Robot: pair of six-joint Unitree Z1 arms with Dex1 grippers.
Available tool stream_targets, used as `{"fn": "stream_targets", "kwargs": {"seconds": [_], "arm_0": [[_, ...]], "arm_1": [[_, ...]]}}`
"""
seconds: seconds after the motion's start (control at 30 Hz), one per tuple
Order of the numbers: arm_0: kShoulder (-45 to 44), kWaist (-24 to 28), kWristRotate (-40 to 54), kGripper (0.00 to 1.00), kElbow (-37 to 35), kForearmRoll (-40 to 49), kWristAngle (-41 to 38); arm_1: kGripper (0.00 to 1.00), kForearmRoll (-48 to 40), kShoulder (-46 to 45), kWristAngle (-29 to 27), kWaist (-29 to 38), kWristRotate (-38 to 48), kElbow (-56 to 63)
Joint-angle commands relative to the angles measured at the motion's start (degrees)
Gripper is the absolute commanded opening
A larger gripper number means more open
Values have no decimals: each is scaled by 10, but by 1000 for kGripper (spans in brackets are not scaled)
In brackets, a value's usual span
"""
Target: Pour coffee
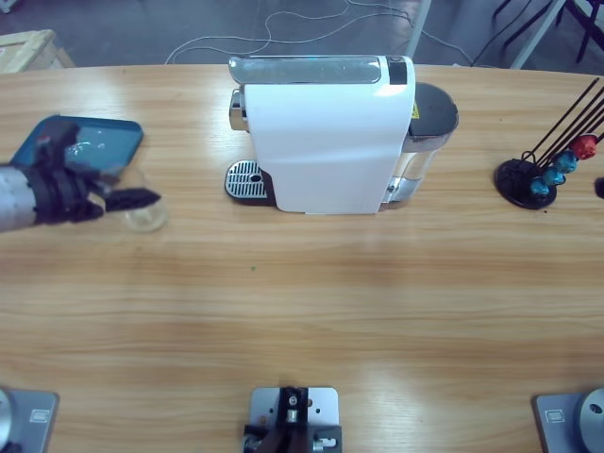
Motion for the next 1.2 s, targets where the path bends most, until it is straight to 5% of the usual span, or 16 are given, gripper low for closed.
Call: {"fn": "stream_targets", "kwargs": {"seconds": [0.03, 0.4, 1.03, 1.1, 1.2], "arm_0": [[-17, -7, 98, 310, -75, 7, -43], [159, -6, 107, 315, -119, -86, -156], [245, -36, 111, 328, -177, -91, -178], [248, -37, 111, 493, -177, -91, -178], [250, -40, 109, 949, -181, -91, -178]], "arm_1": [[1000, 8, -8, 3, -6, -7, 9], [1000, 37, -21, 10, -6, -7, 0], [1000, 54, -23, 13, -6, -11, -12], [1000, 54, -27, 13, -6, -11, -11], [1000, 57, -31, 13, -6, -11, -8]]}}
